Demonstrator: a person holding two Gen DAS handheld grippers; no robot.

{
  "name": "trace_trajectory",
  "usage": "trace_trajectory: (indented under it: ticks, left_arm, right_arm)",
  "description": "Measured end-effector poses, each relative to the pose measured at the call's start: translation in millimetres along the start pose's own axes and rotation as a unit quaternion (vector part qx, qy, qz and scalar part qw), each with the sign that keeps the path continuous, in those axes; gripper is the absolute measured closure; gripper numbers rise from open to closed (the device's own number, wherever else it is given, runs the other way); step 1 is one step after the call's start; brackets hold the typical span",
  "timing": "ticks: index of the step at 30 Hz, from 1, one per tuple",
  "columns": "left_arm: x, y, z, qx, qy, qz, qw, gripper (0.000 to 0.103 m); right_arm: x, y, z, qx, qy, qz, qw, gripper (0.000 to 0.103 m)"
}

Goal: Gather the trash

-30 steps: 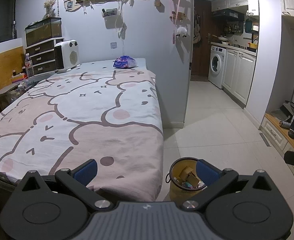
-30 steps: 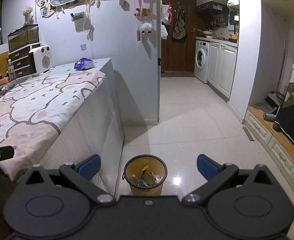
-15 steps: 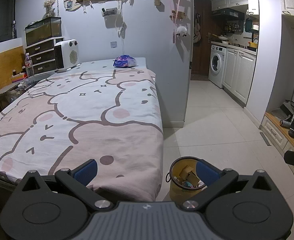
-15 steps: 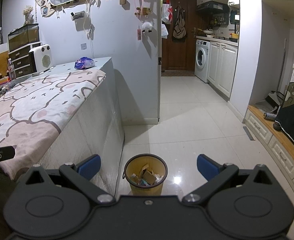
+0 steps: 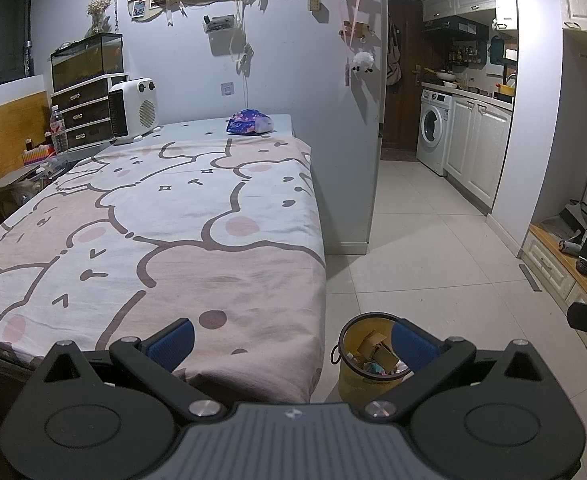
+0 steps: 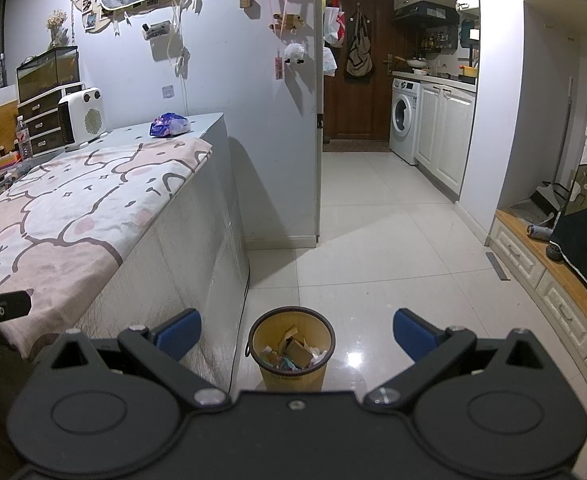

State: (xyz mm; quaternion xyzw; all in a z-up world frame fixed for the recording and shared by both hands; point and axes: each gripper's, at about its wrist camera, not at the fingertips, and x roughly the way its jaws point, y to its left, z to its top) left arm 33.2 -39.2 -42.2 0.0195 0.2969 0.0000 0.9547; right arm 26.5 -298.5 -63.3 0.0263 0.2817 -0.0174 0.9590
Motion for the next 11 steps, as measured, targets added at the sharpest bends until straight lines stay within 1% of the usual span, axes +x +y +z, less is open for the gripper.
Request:
trace_trajectory:
  ticks: [11]
  left_arm:
    - [1.1,0.2,-1.6,-0.002,0.001,-0.001,1.0,0.0]
  right_arm:
    - [-0.3,-0.3,0.0,0.0,0.001,0.0,1.0,0.0]
